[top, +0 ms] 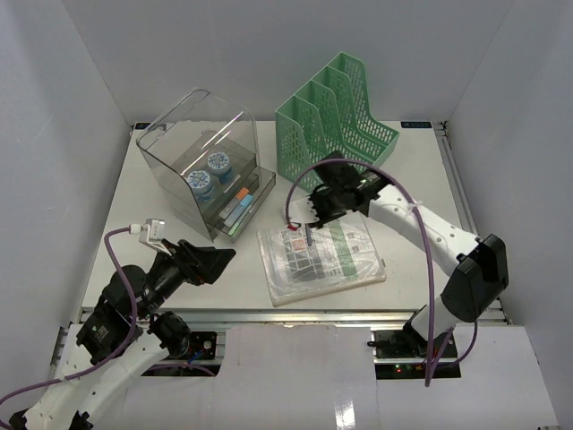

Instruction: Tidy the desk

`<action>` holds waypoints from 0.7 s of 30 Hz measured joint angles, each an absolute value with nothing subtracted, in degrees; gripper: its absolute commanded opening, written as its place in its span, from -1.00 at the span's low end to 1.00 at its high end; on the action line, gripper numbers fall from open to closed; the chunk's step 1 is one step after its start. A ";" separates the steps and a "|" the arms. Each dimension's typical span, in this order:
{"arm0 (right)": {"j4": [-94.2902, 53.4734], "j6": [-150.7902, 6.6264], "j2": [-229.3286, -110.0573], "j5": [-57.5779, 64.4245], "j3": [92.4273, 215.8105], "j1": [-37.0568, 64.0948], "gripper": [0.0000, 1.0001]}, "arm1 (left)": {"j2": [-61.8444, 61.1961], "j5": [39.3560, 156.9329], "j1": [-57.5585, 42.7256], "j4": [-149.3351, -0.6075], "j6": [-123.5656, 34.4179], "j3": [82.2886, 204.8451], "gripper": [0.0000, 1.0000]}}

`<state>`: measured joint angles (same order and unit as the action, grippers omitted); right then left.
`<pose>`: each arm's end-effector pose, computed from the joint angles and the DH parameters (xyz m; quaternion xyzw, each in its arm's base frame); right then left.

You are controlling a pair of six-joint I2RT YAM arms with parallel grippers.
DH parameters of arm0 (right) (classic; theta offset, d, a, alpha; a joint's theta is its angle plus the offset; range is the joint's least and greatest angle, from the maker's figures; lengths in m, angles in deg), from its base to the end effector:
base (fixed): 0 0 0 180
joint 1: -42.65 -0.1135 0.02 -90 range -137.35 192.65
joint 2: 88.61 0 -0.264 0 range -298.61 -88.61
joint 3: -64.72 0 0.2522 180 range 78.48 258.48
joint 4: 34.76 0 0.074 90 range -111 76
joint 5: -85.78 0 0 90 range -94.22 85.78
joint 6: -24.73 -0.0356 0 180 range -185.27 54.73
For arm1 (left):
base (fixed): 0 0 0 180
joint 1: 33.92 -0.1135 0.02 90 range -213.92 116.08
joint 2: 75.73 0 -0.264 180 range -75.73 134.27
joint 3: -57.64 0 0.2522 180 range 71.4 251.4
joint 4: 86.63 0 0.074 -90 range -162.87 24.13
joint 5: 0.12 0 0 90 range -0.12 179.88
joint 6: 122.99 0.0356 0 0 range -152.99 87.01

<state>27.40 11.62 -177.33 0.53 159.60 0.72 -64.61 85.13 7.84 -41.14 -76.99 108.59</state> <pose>0.2406 0.2201 0.3137 -0.8287 0.4758 -0.0499 0.2905 0.0494 -0.0401 0.3152 -0.0423 0.7398 -0.4339 0.5124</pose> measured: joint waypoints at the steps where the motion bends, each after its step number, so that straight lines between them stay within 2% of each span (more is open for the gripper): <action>1: 26.54 11.75 -178.75 -0.65 161.91 -2.21 -0.83 | -64.65 85.04 7.84 -41.08 -76.97 108.61 0.96; 8: 19.86 15.12 -198.67 -8.30 185.04 -11.97 -0.80 | -68.15 83.94 7.84 -37.29 -77.13 111.06 0.96; 12: 16.90 17.28 -208.50 -10.46 194.14 -13.98 -0.64 | -72.66 82.20 7.84 -34.71 -77.69 113.41 0.96; 14: 16.08 18.36 -210.96 -11.29 195.29 -14.76 -0.43 | -74.64 81.20 7.84 -33.34 -78.26 114.18 0.96; 17: 14.27 19.56 -212.36 -12.02 194.82 -15.54 0.19 | -75.83 79.95 7.83 -31.46 -78.91 114.83 0.96; 19: 12.13 19.92 -212.45 -12.43 193.56 -15.85 0.37 | -75.78 79.72 7.82 -30.66 -79.18 114.90 0.96; 21: 10.66 19.82 -212.45 -12.84 192.70 -15.89 0.43 | -75.69 79.69 7.84 -30.07 -79.20 114.90 0.96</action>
